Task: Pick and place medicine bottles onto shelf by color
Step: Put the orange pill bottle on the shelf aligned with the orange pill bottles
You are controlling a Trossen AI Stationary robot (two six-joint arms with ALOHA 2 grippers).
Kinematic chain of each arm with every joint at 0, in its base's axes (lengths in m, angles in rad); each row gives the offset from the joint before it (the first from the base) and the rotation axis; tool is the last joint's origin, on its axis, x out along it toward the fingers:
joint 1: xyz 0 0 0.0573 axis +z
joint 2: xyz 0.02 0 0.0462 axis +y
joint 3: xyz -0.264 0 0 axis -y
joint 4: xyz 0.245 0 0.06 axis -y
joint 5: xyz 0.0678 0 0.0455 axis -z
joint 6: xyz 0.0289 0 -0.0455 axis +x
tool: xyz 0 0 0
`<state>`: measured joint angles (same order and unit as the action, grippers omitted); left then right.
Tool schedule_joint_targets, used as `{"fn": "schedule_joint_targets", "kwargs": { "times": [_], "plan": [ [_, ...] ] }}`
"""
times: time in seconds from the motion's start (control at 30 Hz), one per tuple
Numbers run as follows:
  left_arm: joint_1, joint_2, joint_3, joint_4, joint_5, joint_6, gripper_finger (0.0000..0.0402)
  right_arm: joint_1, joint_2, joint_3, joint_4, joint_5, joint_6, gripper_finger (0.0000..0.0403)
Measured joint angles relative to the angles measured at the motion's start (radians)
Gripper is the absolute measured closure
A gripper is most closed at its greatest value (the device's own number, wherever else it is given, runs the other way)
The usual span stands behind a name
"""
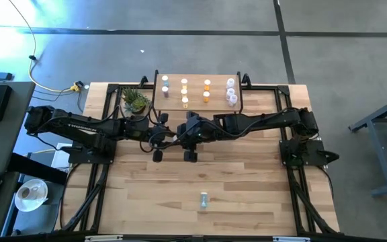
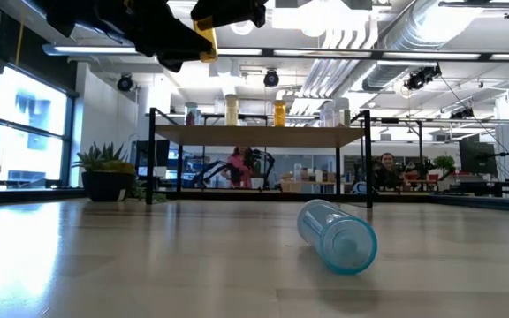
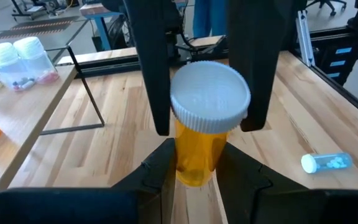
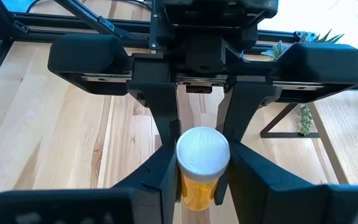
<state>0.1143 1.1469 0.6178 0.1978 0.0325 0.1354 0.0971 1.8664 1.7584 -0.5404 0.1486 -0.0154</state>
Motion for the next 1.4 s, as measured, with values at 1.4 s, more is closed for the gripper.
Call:
{"fn": "schedule_joint_targets", "kwargs": {
  "times": [1.4],
  "plan": [
    [0.019,0.031,0.0,0.013,-0.026,-0.001,0.0205,0.002,-0.152,0.0,-0.161,0.285,0.007,0.03]
  ]
}}
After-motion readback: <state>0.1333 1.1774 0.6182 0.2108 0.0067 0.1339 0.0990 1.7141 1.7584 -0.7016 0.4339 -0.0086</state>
